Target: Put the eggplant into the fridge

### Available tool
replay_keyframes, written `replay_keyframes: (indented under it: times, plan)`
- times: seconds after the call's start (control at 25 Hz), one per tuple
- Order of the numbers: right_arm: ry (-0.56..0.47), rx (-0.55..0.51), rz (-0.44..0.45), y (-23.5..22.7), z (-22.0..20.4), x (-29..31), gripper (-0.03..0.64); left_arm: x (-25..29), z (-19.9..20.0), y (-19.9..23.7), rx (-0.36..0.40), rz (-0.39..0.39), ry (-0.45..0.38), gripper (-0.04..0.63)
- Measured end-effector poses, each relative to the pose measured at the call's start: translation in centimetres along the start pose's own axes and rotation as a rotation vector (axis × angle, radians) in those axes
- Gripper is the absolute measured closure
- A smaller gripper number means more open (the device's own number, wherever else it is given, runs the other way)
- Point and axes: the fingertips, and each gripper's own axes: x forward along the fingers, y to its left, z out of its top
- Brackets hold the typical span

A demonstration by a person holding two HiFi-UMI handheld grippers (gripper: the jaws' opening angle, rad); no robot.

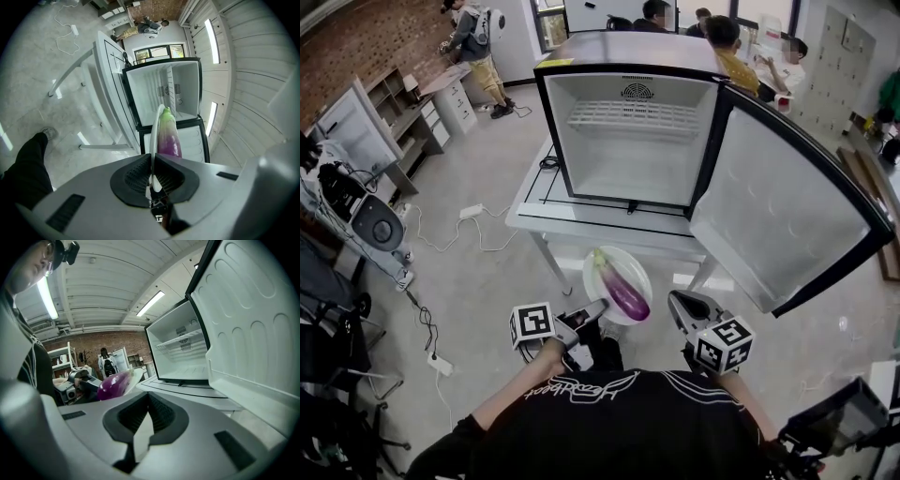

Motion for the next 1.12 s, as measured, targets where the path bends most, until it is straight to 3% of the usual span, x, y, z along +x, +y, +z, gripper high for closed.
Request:
replay_keyframes:
  times: [0.56,1.12]
  plan:
    - [-0.005,0.062,-0.066,-5.7,2.7,8.6,0.611,6.9,10.0,0.6,0.003,0.019,0.092,0.571]
    - [0.008,0.080,-0.129,-9.1,6.1,13.8,0.611,11.7,16.8,-0.3,0.000,0.023,0.164,0.571]
